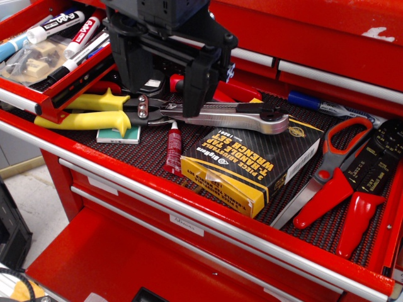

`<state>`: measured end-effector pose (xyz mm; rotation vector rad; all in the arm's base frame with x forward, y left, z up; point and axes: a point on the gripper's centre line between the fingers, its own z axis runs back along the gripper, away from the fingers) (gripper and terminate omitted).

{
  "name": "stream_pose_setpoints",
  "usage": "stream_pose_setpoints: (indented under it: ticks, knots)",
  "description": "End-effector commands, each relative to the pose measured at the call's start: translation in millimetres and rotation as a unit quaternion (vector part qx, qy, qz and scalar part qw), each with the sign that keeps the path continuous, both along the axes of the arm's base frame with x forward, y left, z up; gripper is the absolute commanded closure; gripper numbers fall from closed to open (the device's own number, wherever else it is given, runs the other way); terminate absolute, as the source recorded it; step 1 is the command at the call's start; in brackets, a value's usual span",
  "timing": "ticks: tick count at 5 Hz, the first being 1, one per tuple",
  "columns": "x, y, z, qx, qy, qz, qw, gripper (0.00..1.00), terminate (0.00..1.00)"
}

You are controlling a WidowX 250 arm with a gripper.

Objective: Pick up box cutter and put into drawer

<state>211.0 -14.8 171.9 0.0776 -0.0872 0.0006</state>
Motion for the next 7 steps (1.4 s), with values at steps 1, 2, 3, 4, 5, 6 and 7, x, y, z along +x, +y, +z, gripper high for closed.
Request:
stream_pose_setpoints:
  ticks: [1,2,3,4,5,6,7]
  knots:
    - [0,0,0,0.0,0.0,0.0,1.0,0.0,0.0]
    - [22,-18,3,0.031,-0.004,-0.125,0.9917,0.0,0.0]
    - [54,-22,-4,0.048,-0.017,-0.247,0.9677,0.0,0.0]
    - [74,-26,-13,0.063,0.001,-0.367,0.9281,0.0,0.0]
    - [93,-17,-33,0.062,0.031,-0.482,0.8734,0.0,0.0]
    - [108,-6,-54,0.1,0.0,-0.583,0.8062,0.0,0.0]
    - [126,-2,-68,0.084,-0.028,-0.667,0.7397,0.0,0.0]
